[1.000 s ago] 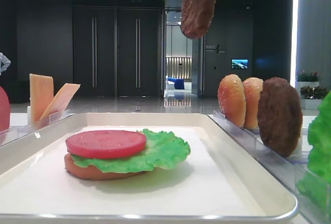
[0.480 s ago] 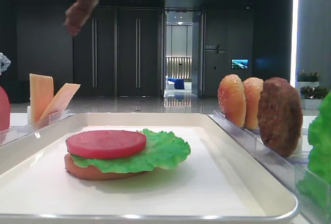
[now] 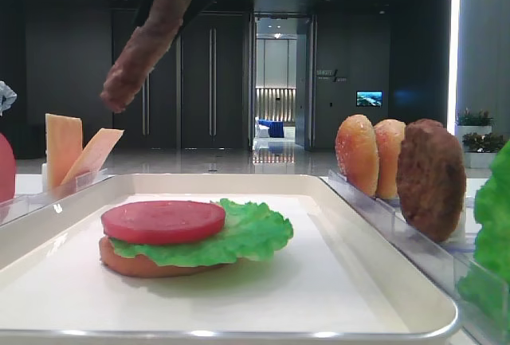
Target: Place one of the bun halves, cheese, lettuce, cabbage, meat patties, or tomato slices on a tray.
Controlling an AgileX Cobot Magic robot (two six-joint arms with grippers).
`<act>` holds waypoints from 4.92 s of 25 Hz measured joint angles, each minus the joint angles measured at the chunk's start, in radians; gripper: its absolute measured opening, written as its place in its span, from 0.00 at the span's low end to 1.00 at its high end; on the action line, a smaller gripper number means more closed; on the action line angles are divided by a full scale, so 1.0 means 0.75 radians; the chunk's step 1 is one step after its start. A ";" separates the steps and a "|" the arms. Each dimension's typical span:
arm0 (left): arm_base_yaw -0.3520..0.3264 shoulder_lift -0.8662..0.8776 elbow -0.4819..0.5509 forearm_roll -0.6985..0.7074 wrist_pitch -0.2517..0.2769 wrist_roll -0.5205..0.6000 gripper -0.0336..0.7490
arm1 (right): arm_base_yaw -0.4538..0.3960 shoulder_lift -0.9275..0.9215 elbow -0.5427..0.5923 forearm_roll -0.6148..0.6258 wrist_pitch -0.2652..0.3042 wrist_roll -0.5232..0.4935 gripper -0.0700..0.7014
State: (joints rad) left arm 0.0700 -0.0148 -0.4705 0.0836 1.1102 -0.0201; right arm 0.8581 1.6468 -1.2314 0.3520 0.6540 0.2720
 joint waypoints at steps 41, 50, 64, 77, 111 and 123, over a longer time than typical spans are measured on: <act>0.000 0.000 0.000 0.000 0.000 0.000 0.22 | -0.120 0.260 0.009 0.325 -0.081 -0.465 0.38; 0.000 0.000 0.000 0.000 0.000 0.000 0.22 | -0.120 0.261 0.009 0.241 -0.081 -0.488 0.69; 0.000 0.000 0.000 0.000 0.000 0.000 0.22 | -0.178 0.265 0.009 -0.072 0.013 -0.354 0.80; 0.000 0.000 0.000 0.000 0.000 0.000 0.22 | -0.226 0.056 -0.253 -0.190 0.400 -0.213 0.80; 0.000 0.000 0.000 0.000 0.000 0.000 0.22 | -1.133 -0.654 0.286 -0.504 0.753 -0.207 0.71; 0.000 0.000 0.000 0.000 0.000 0.000 0.22 | -1.133 -1.356 0.901 -0.515 0.679 -0.226 0.70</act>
State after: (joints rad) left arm 0.0700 -0.0148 -0.4705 0.0836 1.1102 -0.0201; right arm 0.0083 0.6296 -0.5557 -0.0343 1.1632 0.1023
